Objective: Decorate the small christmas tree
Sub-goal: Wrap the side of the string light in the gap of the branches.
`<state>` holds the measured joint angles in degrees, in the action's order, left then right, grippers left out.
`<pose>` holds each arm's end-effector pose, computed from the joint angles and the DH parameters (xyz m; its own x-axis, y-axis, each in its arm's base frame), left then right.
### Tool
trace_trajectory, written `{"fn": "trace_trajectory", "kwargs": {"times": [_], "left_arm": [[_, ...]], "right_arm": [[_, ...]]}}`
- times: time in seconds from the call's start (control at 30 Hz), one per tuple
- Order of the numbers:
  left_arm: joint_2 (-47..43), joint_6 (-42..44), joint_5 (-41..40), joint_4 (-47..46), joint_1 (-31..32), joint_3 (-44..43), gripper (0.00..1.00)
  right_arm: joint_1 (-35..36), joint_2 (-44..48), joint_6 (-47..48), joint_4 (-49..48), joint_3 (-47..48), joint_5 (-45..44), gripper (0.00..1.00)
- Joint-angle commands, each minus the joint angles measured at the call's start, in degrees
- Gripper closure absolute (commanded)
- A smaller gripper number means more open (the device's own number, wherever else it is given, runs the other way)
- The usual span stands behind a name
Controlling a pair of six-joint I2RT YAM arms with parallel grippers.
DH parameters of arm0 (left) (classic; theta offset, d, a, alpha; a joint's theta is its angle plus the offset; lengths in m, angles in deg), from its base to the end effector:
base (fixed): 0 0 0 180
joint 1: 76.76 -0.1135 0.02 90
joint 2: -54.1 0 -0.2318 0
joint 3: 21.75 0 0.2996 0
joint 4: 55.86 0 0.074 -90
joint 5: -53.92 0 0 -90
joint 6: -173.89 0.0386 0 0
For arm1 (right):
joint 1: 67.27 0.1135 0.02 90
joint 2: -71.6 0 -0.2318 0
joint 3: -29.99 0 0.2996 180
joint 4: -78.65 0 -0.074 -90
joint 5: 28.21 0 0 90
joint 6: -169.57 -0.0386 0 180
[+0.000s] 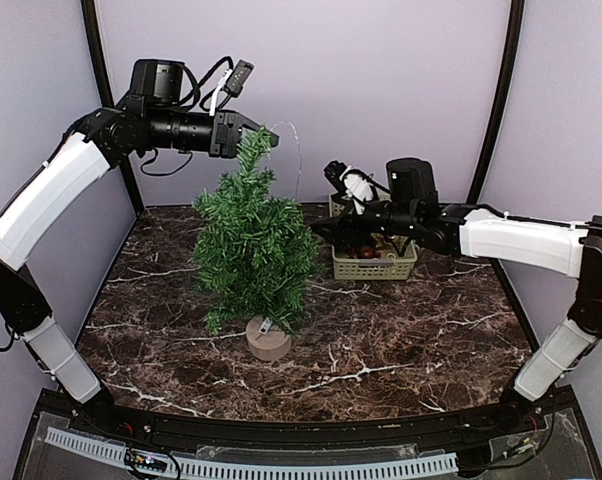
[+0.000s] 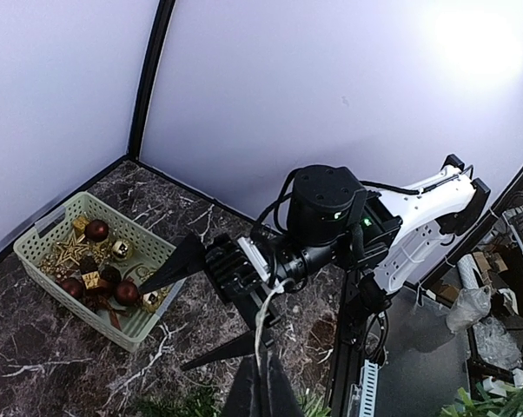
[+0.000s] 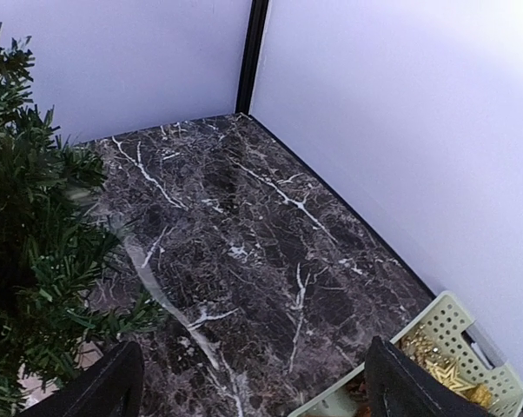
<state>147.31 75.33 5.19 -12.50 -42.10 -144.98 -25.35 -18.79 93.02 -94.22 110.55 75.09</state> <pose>0.3085 -0.2442 0.4711 -0.3299 0.0921 -0.9395 0.9165 0.2699 -0.2953 0.3092 0.2895 0.2616 -0.0218 -0.3238 -0.9459 -0.8421 0.5160 -0.1572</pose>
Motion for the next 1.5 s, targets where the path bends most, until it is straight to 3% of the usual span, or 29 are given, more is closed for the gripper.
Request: {"fn": "trace_trajectory", "kwargs": {"times": [0.0,0.1,0.17,0.3,0.33,0.37,0.4,0.63,0.93,1.2,1.47], "left_arm": [[0.11,0.85,1.7,1.59,0.02,-2.5,1.0],[0.02,1.04,2.06,2.05,0.06,-2.75,1.0],[-0.15,1.1,1.54,2.21,0.06,-2.78,1.0],[-0.79,1.41,-2.52,2.77,0.06,-2.48,1.0],[-1.03,1.51,-4.8,2.83,0.06,-2.31,1.0],[-1.5,1.59,-5.99,2.73,0.02,-1.77,1.0],[-1.83,1.51,-8.37,2.44,-0.12,-1.38,1.0],[-7.89,-2.6,-14.79,-6.4,-3.72,10.27,1.0],[-15.82,-4.55,-10.72,-17.48,-5.21,24.28,1.0],[-19.87,-5.21,-10.65,-22.68,-5.46,30.58,1.0],[-24.59,-5.87,-12.21,-29.19,-5.56,38.36,1.0]], "right_arm": [[0.62,-2.15,3.84,-7.85,1.75,-2.89,0.13],[0.7,-3.82,4.35,-8.56,3.36,-2.6,0.18],[0.87,-4.73,4.72,-8.62,4.6,-2.68,0.27],[1.14,-4.56,3.44,-7.59,5.9,-3.57,0.62],[1.15,-4.04,2.5,-7.26,5.8,-4.16,0.73],[1.08,-3.22,1.33,-6.94,5.52,-5.11,0.9],[1.11,-2.23,0.02,-6.78,5.0,-6.16,1.0],[0.94,7.49,-8.67,1.87,5.33,-7.45,1.0],[4.14,7.86,-20.33,24.23,26.9,-0.34,1.0],[12.29,4.88,-25.97,23.21,36.62,0.6,1.0],[22.91,0.24,-19.67,26.07,42.63,-1.12,1.0]]}}
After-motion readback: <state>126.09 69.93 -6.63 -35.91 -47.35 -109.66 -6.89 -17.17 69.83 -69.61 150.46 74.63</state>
